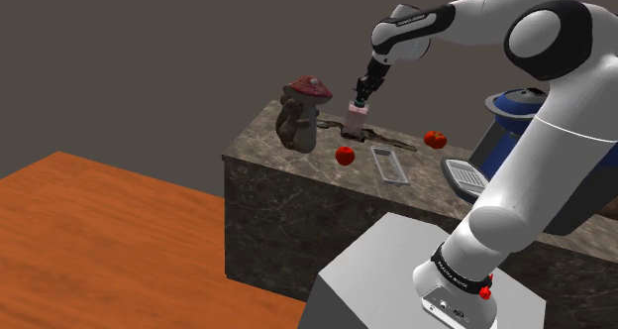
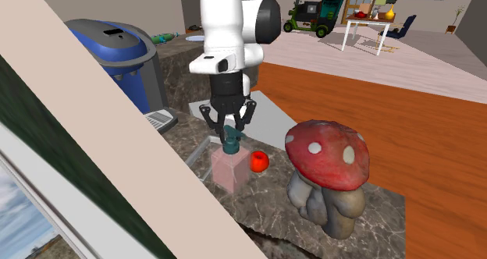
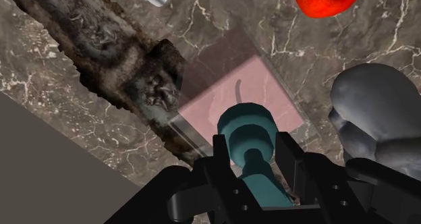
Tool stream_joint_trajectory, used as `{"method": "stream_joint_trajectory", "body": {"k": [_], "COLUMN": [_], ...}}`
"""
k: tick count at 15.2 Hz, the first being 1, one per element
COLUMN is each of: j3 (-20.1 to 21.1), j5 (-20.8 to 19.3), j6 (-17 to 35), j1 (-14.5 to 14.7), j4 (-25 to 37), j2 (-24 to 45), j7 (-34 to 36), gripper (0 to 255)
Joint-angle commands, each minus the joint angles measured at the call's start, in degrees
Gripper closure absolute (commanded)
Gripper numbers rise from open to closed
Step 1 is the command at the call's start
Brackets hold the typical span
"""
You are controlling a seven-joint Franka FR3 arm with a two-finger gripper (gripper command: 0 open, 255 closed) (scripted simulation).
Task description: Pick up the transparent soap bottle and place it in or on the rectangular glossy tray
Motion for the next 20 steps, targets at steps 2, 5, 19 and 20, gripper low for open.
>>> {"method": "stream_joint_trajectory", "body": {"k": [2, 5, 19, 20], "j3": [0.0, -0.24, -2.36, -2.5], "j5": [-0.41, -1.32, -11.7, -12.3], "j6": [-2.3, -3.32, -11.99, -13.02], "j1": [0.07, -0.07, -6.0, -6.62], "j4": [1.79, 0.66, -16.63, -17.31], "j2": [-0.57, -2.87, -30.41, -32.19], "j7": [0.42, 0.42, -2.57, -3.0], "gripper": [255, 255, 255, 255]}}
